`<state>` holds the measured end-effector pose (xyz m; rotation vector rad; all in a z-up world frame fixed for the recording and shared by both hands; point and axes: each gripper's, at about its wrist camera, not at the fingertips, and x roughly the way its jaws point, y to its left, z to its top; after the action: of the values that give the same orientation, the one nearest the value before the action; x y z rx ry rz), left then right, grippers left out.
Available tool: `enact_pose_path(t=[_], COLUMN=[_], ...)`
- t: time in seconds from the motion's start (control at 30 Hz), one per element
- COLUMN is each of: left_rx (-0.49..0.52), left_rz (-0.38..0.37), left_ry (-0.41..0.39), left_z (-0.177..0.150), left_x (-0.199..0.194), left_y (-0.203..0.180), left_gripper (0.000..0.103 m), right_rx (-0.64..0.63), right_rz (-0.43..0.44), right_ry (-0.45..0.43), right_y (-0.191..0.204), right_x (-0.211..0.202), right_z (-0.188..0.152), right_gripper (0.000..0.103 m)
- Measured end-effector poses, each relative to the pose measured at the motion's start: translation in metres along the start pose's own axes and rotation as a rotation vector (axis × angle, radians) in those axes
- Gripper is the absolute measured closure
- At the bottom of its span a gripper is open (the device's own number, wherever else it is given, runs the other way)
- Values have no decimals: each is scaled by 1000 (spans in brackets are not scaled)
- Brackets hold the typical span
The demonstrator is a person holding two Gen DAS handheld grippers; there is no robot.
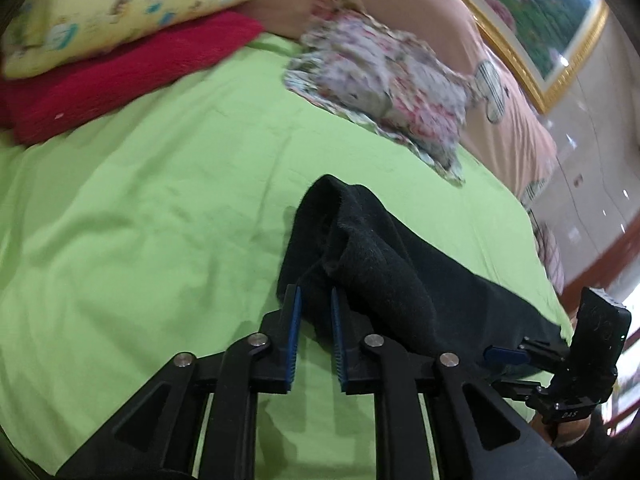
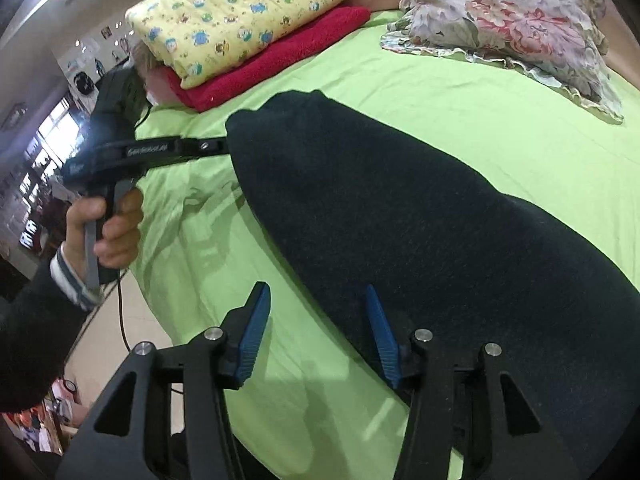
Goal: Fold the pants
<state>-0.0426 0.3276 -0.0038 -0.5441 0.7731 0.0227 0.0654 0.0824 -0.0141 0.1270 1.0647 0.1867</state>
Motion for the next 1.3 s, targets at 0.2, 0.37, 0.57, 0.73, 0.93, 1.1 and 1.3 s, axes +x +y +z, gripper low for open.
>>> enact_pose_path(t=[0.2,0.37,0.57,0.73,0.93,1.1,1.3], left_rx=[-93,-166,-183,-260,-284,-320,-309], left_rz=[3,-6,56,30,43,47,44], left_ry=[-35,-24,12,48,77,91,80], left_z=[-8,-8,-4,-5,-5,-8,-9], left_x=[-16,-14,-3,13,28,38,44], left_y=[-5,-11,-26,-20,-18,-6,-2], left_gripper=[50,43,43,43,43,44,48], right_rx=[94,144,231,314,373,357,283], right_rz=[52,39,19,-17,-16,3,-27], right_ry=[-61,-113,-159,-176,-136,-72,81], right_y=[-15,-29,-62,-100,-140,-153,-152], right_x=[-19,-36,-54,-66,-54,-21,23], right_z=[4,8,13,22,46,68,76], right_gripper=[52,52,52,52,52,52,52])
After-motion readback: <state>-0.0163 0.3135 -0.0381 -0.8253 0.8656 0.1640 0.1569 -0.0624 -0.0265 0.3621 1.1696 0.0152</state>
